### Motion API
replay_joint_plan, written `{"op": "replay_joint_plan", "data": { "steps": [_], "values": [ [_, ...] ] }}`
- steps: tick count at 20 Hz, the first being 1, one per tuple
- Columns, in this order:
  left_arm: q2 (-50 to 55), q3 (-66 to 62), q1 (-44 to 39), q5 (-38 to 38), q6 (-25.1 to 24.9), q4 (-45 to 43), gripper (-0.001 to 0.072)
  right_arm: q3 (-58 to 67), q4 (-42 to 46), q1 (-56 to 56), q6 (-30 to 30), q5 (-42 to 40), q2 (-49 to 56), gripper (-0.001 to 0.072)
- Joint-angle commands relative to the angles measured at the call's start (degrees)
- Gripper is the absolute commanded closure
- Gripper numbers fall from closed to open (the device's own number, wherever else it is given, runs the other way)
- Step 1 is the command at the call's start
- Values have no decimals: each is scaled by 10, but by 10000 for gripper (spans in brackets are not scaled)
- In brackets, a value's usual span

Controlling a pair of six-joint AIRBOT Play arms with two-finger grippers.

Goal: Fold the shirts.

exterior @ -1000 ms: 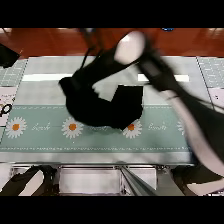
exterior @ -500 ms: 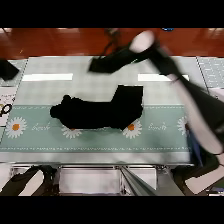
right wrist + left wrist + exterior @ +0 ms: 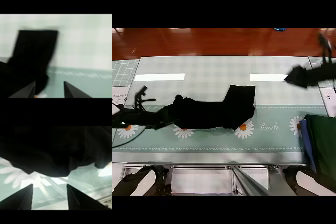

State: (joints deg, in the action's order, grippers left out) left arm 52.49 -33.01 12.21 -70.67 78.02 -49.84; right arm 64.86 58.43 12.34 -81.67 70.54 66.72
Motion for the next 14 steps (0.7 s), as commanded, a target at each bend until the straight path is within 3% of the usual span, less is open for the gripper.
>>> {"op": "replay_joint_plan", "data": {
  "steps": [1,9,11,14],
  "values": [
    [14,61,-13,48,-19,80,199,-207,-59,96,58,-38,-94,304],
    [88,59,-165,347,-28,94,199,-306,-74,30,75,-55,-104,304],
    [111,50,-183,386,-28,96,199,-308,-75,-16,58,-75,-104,304],
    [136,19,-182,385,-28,96,205,-308,-87,-72,33,-117,-101,305]
  ]
}}
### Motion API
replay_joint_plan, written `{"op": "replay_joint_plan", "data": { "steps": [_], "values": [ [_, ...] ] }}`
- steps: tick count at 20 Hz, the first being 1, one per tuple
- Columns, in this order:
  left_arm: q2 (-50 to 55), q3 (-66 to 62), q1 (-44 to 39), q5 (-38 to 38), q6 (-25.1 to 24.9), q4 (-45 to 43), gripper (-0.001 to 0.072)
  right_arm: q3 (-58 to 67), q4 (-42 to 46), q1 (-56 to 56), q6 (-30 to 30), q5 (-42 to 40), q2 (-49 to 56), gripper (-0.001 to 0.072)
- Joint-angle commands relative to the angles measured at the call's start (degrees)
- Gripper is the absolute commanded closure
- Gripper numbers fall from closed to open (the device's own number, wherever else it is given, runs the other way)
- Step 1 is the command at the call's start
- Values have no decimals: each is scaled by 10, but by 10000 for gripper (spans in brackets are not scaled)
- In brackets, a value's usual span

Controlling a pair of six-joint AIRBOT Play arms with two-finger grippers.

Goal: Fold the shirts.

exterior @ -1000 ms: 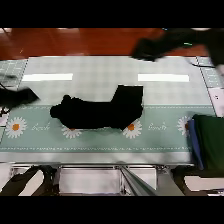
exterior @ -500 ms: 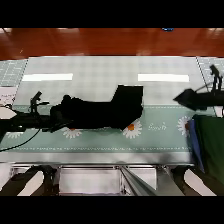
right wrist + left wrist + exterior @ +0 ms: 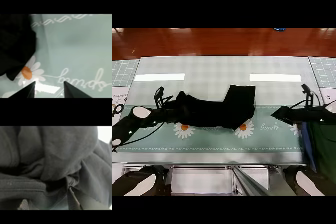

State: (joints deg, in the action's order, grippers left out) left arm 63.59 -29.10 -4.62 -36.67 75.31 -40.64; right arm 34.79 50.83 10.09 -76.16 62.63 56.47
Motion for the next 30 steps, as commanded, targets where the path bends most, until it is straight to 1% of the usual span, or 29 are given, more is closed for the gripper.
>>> {"op": "replay_joint_plan", "data": {
  "steps": [1,2,3,7,9,11,13,16,17,18,19,20,21,22,24,26,30],
  "values": [
    [31,-31,-14,42,-1,4,255,-7,-16,-64,-26,-47,9,304],
    [37,-42,-14,33,-3,3,489,-7,-21,-78,-28,-52,23,305],
    [41,-52,-14,30,-14,3,694,-7,-28,-91,-28,-54,37,304],
    [43,-84,-8,17,-29,3,692,-7,-58,-129,-26,-77,101,304],
    [43,-93,-3,5,-42,1,692,-7,-102,-140,-7,-98,125,304],
    [43,-94,1,0,-42,0,691,-1,-152,-156,18,-108,156,304],
    [43,-94,2,-1,-42,0,692,17,-178,-178,25,-118,193,305],
    [43,-94,2,0,-52,0,692,56,-210,-209,25,-163,245,305],
    [43,-94,2,0,-52,0,692,71,-220,-214,25,-168,260,317],
    [43,-95,3,0,-52,0,691,85,-221,-217,26,-163,270,406],
    [43,-97,6,-3,-52,0,691,100,-221,-217,30,-154,275,545],
    [41,-103,14,-13,-52,5,692,116,-223,-217,47,-130,275,688],
    [36,-111,24,-25,-52,17,692,142,-217,-217,72,-89,272,686],
    [28,-124,37,-32,-53,28,692,174,-192,-210,70,-59,264,686],
    [1,-172,79,-48,-52,32,692,256,-111,-184,26,-32,224,686],
    [-34,-246,129,-74,-52,34,692,367,-36,-144,-17,10,178,687],
    [-105,-416,208,-86,-52,58,692,620,66,-91,-43,114,111,687]
  ]
}}
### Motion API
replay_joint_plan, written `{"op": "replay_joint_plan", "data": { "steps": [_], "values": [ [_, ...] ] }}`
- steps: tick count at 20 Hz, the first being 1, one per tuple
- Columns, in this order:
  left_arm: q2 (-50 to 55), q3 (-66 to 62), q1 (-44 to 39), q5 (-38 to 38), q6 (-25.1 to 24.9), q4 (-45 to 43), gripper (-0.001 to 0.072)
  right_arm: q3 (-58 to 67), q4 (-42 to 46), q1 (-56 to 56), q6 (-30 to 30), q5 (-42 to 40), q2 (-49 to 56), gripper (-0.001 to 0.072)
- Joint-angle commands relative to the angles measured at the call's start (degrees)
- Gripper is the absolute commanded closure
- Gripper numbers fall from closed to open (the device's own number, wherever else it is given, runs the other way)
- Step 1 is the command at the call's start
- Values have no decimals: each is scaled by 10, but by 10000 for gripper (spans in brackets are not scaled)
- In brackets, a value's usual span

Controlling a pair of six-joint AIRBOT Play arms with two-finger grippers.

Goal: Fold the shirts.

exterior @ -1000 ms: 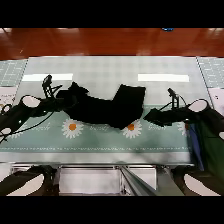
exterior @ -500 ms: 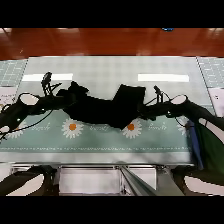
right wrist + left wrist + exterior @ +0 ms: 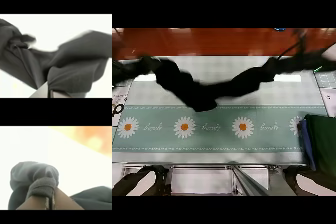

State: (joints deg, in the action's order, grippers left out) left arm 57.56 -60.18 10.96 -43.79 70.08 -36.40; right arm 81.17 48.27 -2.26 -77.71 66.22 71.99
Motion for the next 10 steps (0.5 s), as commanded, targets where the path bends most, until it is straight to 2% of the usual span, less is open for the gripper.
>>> {"op": "replay_joint_plan", "data": {
  "steps": [1,4,8,10],
  "values": [
    [-60,-144,63,-15,0,15,692,211,118,34,-31,96,-61,686],
    [-106,-235,89,-15,0,15,692,303,168,34,-37,108,-123,686],
    [-183,-271,126,-20,-3,12,692,314,217,34,-48,106,-224,686],
    [-224,-271,141,-53,-7,-11,692,314,229,34,-55,109,-258,686]
  ]
}}
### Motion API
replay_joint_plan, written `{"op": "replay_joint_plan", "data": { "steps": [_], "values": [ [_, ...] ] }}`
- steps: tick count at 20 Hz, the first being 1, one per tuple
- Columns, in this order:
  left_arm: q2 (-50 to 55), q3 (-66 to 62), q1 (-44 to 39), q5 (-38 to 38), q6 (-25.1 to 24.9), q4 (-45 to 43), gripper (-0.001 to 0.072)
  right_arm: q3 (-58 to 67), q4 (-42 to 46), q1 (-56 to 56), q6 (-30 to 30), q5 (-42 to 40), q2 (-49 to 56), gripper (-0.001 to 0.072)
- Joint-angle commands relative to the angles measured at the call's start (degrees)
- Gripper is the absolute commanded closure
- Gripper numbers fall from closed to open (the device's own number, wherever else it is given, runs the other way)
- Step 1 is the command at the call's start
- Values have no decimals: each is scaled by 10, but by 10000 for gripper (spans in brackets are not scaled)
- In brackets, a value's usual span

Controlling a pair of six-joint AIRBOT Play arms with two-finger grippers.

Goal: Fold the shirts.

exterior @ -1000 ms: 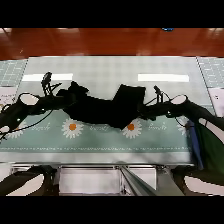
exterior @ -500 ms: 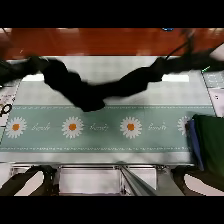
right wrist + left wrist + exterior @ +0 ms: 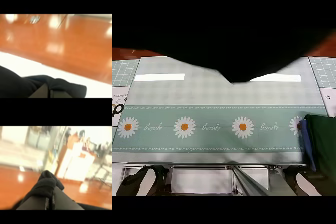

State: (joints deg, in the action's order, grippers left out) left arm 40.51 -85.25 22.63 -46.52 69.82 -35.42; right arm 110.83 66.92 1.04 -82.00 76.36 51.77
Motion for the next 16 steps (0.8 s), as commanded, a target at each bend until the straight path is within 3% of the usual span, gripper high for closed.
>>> {"op": "replay_joint_plan", "data": {
  "steps": [1,6,10,13,16],
  "values": [
    [-71,-20,28,-53,-4,-40,692,17,42,1,-15,15,-68,686],
    [-110,-5,25,-220,5,-115,692,11,40,1,-34,114,-89,686],
    [-100,132,16,-241,9,-90,692,-124,25,1,-32,126,-91,686],
    [-59,285,16,-218,-30,-24,692,-311,24,1,-16,10,-83,688],
    [43,383,7,-64,-67,-10,692,-421,19,1,-6,-131,5,688]
  ]
}}
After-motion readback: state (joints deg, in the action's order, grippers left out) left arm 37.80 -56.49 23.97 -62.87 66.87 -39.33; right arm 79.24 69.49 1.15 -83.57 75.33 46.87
